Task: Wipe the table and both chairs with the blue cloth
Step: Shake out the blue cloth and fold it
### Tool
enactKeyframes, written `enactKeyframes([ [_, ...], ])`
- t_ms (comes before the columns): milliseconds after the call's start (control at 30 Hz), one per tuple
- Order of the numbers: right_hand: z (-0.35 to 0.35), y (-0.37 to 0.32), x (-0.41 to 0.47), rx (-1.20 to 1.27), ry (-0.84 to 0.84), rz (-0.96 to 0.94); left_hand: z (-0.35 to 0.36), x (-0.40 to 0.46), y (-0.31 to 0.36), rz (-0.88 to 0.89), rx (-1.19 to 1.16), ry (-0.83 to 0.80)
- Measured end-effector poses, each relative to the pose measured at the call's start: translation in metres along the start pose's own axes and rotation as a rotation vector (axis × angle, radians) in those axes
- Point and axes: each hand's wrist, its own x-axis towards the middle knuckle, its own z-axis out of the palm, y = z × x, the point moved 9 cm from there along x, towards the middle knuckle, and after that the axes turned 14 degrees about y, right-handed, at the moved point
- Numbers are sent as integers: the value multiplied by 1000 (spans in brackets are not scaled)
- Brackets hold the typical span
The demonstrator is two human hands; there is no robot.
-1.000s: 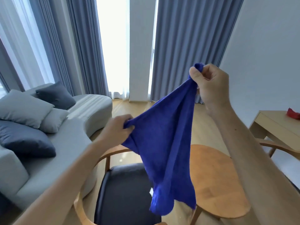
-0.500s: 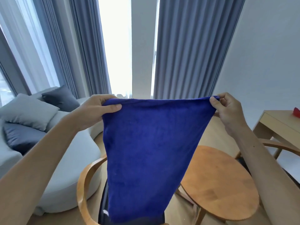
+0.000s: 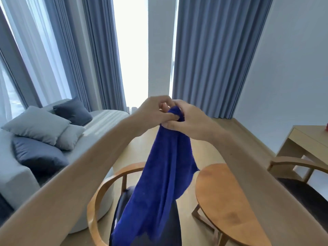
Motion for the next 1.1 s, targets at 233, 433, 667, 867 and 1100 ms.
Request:
enactKeyframes([
  [233, -2, -24, 7, 54, 112, -127, -1, -36, -65, -246, -575, -142],
  [433, -30, -37, 6, 238, 245, -122, 36, -105, -174, -219, -95, -296],
  [667, -75, -28, -9, 308, 355, -65, 70, -128, -214, -224, 147, -398],
  [867, -110, -4, -27, 233, 431, -67, 82, -118, -224, -335, 209, -425],
  [1100, -150, 38, -53, 130, 437, -15, 44, -84, -193, -237, 292, -386],
])
